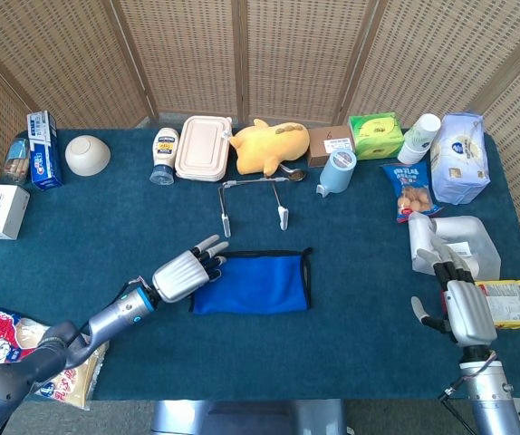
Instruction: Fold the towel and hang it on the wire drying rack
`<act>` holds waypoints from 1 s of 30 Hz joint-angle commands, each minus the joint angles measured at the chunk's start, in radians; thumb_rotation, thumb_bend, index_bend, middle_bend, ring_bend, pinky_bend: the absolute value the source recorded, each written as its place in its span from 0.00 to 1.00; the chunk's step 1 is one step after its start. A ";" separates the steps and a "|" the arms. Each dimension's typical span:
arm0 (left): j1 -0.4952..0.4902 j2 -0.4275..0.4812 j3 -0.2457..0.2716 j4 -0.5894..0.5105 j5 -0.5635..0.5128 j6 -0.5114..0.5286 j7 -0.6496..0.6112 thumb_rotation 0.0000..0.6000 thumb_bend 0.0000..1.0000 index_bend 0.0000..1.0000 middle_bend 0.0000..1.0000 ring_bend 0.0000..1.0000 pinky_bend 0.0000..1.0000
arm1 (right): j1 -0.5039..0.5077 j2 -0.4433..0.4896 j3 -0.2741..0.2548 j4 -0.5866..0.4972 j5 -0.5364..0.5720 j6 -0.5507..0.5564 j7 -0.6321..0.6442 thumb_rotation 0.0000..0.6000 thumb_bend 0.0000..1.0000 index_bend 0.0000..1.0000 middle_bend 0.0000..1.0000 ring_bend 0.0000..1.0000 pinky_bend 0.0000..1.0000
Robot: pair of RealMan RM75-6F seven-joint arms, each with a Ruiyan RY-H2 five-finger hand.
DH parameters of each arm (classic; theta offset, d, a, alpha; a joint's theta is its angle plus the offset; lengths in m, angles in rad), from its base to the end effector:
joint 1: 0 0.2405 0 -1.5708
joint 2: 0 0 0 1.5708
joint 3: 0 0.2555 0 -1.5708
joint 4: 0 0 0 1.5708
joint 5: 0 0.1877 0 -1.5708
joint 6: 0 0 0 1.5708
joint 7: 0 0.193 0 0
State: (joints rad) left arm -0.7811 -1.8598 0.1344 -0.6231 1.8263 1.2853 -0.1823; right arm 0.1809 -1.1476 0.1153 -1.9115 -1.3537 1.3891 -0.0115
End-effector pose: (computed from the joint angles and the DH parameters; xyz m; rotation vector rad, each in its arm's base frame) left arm -0.1402 0.3552 -0.0738 -2.2833 -0.2574 -1.1014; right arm -0.2403 -0.2573 0.1478 1.2877 -1.1992 1.1284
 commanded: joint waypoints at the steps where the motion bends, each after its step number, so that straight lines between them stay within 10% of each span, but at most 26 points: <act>1: 0.003 0.006 0.002 0.003 -0.002 0.005 -0.005 1.00 0.42 0.54 0.32 0.08 0.00 | 0.000 0.000 0.000 0.000 0.000 -0.001 0.000 1.00 0.36 0.13 0.04 0.00 0.00; 30: -0.011 -0.014 0.029 0.036 0.009 -0.011 0.013 1.00 0.44 0.47 0.25 0.02 0.00 | -0.011 -0.002 0.011 -0.006 0.011 0.004 0.013 1.00 0.35 0.14 0.04 0.00 0.00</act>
State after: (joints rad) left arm -0.7917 -1.8732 0.1631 -0.5879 1.8347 1.2743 -0.1696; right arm 0.1697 -1.1494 0.1262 -1.9178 -1.3427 1.3928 0.0018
